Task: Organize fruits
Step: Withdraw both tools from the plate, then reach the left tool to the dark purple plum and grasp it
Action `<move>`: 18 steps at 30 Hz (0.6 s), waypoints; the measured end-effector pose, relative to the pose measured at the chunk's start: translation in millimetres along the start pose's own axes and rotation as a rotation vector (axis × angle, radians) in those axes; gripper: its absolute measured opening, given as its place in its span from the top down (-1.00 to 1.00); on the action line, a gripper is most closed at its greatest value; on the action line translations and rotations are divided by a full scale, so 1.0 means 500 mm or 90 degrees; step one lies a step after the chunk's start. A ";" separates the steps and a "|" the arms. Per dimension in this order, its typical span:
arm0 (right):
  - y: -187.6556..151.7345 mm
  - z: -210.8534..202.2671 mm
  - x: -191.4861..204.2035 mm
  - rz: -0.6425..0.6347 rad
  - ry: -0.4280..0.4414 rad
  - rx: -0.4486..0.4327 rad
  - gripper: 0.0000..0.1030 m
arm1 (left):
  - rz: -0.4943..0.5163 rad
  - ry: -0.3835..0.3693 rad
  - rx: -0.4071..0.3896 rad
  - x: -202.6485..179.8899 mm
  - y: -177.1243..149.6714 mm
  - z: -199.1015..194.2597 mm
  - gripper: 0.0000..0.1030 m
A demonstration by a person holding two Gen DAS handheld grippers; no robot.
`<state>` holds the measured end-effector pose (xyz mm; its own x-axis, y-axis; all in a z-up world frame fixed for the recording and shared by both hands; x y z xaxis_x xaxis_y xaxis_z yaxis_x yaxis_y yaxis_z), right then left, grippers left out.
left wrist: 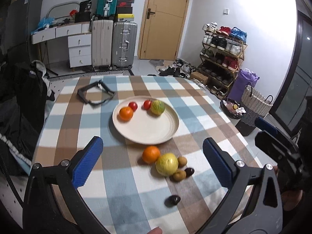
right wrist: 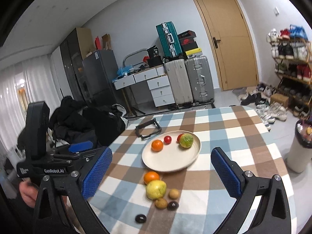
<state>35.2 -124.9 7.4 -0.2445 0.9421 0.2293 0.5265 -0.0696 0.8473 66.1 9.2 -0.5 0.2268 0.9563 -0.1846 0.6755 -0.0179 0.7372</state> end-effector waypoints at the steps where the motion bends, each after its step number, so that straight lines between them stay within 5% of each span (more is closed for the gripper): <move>1: -0.013 -0.003 0.005 -0.006 -0.008 -0.003 -1.00 | -0.005 -0.003 0.003 0.002 -0.011 0.005 -0.98; 18: -0.168 0.032 -0.030 0.006 -0.076 0.078 -1.00 | 0.010 -0.054 0.161 -0.030 -0.213 0.157 -0.96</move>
<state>7.9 -128.1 -75.1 -0.1437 0.9745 0.1723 0.6258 -0.0454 0.7787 45.9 -26.2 -127.3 0.2894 0.9279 -0.2352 0.8228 -0.1156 0.5565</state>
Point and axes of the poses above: each gripper's, at about its wrist camera, not at the fingertips, and z roughly the way its jaws point, x to its left, y to its top, the point moved 4 cm from there along z, roughly the way its jaws point, and after that the axes turned 5 degrees about x, right-handed, at the moved point
